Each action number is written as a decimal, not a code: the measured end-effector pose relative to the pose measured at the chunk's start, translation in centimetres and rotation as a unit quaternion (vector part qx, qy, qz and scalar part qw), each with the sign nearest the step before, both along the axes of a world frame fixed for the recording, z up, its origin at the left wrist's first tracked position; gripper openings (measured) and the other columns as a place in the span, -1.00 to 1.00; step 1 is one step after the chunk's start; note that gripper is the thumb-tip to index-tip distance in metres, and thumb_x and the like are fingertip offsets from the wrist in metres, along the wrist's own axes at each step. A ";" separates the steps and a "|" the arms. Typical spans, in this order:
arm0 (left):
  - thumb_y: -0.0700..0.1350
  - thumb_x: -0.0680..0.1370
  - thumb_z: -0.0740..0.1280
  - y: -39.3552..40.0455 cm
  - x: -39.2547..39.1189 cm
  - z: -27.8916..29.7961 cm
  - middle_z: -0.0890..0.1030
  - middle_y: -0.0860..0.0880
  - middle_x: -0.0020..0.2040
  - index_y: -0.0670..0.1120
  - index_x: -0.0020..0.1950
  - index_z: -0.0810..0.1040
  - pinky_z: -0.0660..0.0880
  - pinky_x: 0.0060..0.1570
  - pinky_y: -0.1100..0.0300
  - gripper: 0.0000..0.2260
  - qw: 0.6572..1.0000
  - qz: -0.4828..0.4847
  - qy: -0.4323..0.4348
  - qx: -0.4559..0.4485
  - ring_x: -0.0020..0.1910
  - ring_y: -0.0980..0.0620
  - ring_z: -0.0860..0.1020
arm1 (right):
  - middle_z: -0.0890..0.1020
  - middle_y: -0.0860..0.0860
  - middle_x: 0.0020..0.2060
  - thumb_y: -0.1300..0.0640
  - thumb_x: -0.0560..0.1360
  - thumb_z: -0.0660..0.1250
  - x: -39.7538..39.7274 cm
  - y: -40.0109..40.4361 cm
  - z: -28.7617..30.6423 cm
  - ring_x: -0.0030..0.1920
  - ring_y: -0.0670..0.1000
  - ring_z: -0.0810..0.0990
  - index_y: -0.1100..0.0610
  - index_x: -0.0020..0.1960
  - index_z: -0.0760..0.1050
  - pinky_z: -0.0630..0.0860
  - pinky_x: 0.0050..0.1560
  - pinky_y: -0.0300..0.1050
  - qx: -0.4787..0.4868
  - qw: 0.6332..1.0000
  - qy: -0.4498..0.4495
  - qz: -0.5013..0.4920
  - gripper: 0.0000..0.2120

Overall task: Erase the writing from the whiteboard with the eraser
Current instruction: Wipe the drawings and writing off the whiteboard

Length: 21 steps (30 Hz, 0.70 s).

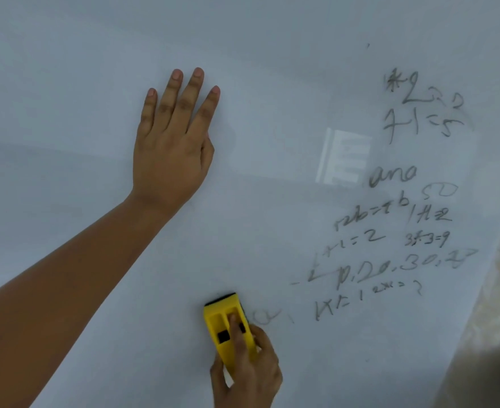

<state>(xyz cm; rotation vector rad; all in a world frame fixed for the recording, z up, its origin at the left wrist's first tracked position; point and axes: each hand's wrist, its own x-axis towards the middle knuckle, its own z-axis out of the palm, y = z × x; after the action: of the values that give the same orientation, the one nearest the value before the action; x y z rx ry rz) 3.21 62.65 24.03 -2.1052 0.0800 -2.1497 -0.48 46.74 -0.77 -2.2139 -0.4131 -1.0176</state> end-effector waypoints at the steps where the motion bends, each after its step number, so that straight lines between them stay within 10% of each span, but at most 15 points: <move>1: -0.22 0.61 0.06 0.0 0.0 0.0 0.27 -0.18 0.51 -0.12 0.51 0.27 0.07 0.47 -0.11 -0.56 1.000 0.001 0.001 -0.001 0.50 -0.19 0.20 | 0.65 0.12 -0.09 -0.08 0.10 0.35 0.2 -0.6 -0.3 -0.30 0.15 0.62 -0.19 0.21 0.37 0.57 -0.40 0.00 0.003 1.000 0.001 -0.013 -0.34; 7: -0.23 0.59 0.07 -0.3 -0.1 -0.1 0.29 -0.17 0.50 -0.12 0.50 0.29 0.10 0.46 -0.11 -0.55 1.000 0.008 0.002 -0.006 0.49 -0.20 0.23 | 0.55 0.25 -0.06 0.18 0.06 0.63 2.2 -1.7 2.4 -0.24 0.27 0.54 -0.13 0.31 0.29 0.49 -0.36 0.12 0.119 0.988 0.000 -0.099 -0.08; 15: -0.22 0.61 0.06 -0.1 -0.1 -0.4 0.29 -0.18 0.50 -0.13 0.50 0.28 0.09 0.46 -0.12 -0.56 1.000 0.003 0.006 0.000 0.49 -0.20 0.22 | 0.64 0.12 -0.13 -0.11 -0.04 0.45 -0.1 -0.7 -1.5 -0.39 0.17 0.59 -0.20 0.16 0.45 0.55 -0.44 -0.03 -0.071 0.997 0.011 -0.027 -0.25; 21: -0.21 0.62 0.04 -0.6 0.2 -1.6 0.26 -0.18 0.52 -0.12 0.52 0.24 0.06 0.47 -0.12 -0.57 1.000 0.006 0.004 -0.023 0.50 -0.21 0.19 | 0.48 0.30 0.09 0.26 0.21 0.56 3.1 -6.1 1.1 -0.03 0.34 0.47 -0.08 0.36 0.11 0.47 -0.09 0.23 0.158 0.977 0.064 -0.131 -0.09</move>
<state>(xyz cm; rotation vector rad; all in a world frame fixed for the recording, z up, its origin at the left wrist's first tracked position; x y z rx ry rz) 3.44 62.08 22.48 -2.1334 0.0189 -2.1579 2.63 40.60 0.32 -2.0611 0.0994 -0.9894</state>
